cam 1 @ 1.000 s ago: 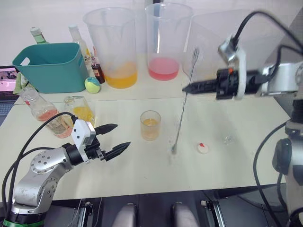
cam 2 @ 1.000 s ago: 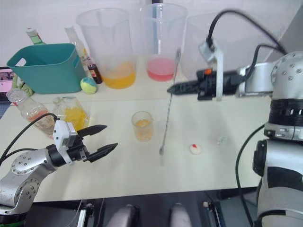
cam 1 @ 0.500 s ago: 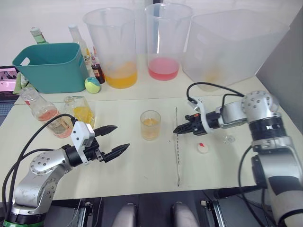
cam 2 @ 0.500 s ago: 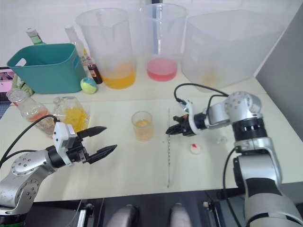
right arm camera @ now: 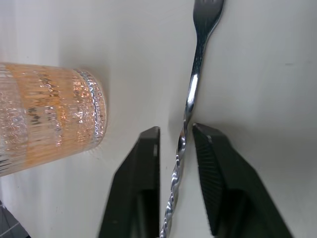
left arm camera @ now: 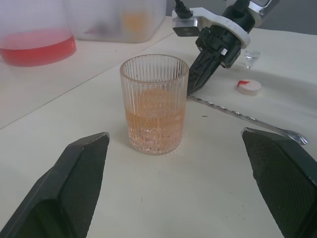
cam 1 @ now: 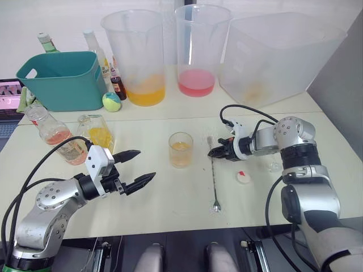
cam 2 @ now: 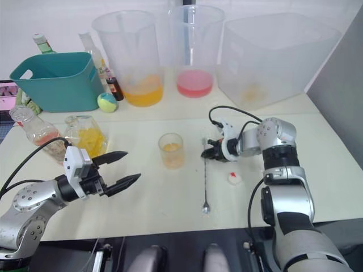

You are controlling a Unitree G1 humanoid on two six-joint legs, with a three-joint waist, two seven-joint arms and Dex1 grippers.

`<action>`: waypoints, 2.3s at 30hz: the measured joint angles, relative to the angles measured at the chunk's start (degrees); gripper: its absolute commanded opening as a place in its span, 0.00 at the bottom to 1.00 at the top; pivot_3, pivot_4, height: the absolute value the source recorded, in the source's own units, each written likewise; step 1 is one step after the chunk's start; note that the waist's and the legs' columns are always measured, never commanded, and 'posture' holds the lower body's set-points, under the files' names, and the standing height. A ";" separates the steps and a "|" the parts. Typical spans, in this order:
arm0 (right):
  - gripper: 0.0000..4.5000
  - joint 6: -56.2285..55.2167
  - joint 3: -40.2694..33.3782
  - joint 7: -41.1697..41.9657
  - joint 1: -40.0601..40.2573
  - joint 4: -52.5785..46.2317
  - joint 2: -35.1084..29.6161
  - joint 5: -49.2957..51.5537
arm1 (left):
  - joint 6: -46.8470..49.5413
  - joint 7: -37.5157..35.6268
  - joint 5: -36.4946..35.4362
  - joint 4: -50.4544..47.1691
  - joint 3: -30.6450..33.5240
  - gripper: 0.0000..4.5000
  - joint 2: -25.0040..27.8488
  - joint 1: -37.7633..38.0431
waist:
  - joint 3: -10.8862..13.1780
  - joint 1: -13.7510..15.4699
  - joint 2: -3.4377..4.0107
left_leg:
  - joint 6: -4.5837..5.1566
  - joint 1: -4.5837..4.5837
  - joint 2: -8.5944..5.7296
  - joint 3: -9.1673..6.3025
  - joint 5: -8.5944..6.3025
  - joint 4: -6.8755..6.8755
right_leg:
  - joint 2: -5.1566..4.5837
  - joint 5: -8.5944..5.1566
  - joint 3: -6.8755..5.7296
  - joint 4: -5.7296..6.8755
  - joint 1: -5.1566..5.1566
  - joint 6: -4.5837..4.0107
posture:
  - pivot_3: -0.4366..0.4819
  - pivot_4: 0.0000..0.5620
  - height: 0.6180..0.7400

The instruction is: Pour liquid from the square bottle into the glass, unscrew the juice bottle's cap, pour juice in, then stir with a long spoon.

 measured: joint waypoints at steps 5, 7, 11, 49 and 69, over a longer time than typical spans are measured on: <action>0.89 1.08 0.22 2.50 5.66 -13.05 -3.16 -0.59 | 0.12 -3.22 -1.49 0.53 3.97 1.00 3.07 2.92 | 0.01 0.13 0.01 | 0.02 -0.08 -0.01 -0.03 -0.01 0.02 | -0.01 0.00 -0.02 -0.02 -0.05 0.00 | 0.48 0.27 0.91; 0.99 1.14 1.08 5.14 9.12 -21.02 -6.98 -0.72 | -0.37 -5.01 -1.59 1.38 6.27 1.00 3.91 5.06 | 0.01 0.05 0.02 | 0.07 -0.08 0.00 -0.02 -0.05 0.02 | -0.01 0.00 -0.01 -0.05 -0.07 0.01 | 0.48 0.27 0.91; 0.99 -1.14 0.19 15.05 18.05 -37.65 -17.16 3.30 | -2.55 -11.30 -1.47 4.86 12.20 1.00 6.60 12.52 | 0.02 -0.17 0.03 | 0.29 -0.06 0.10 0.00 -0.17 0.01 | 0.08 -0.01 -0.02 -0.12 -0.05 0.01 | 0.48 0.27 0.91; 0.99 -66.42 -22.56 49.81 64.79 -29.87 -21.57 -12.78 | -21.62 -16.75 5.38 26.37 23.15 1.00 4.58 18.69 | 0.00 0.25 0.05 | 0.12 1.40 0.70 0.22 -0.68 -0.03 | 0.50 -0.06 -0.05 -1.08 1.83 0.01 | 0.48 0.27 0.91; 0.99 -60.66 -21.57 48.98 61.06 -29.45 -24.04 -12.85 | -22.12 -15.64 5.51 26.13 22.20 1.00 4.45 19.41 | 0.05 -0.76 0.50 | 0.37 1.35 -0.95 -2.22 -0.39 -0.13 | -0.95 -0.81 -1.99 -0.95 2.83 0.42 | 0.48 0.27 0.91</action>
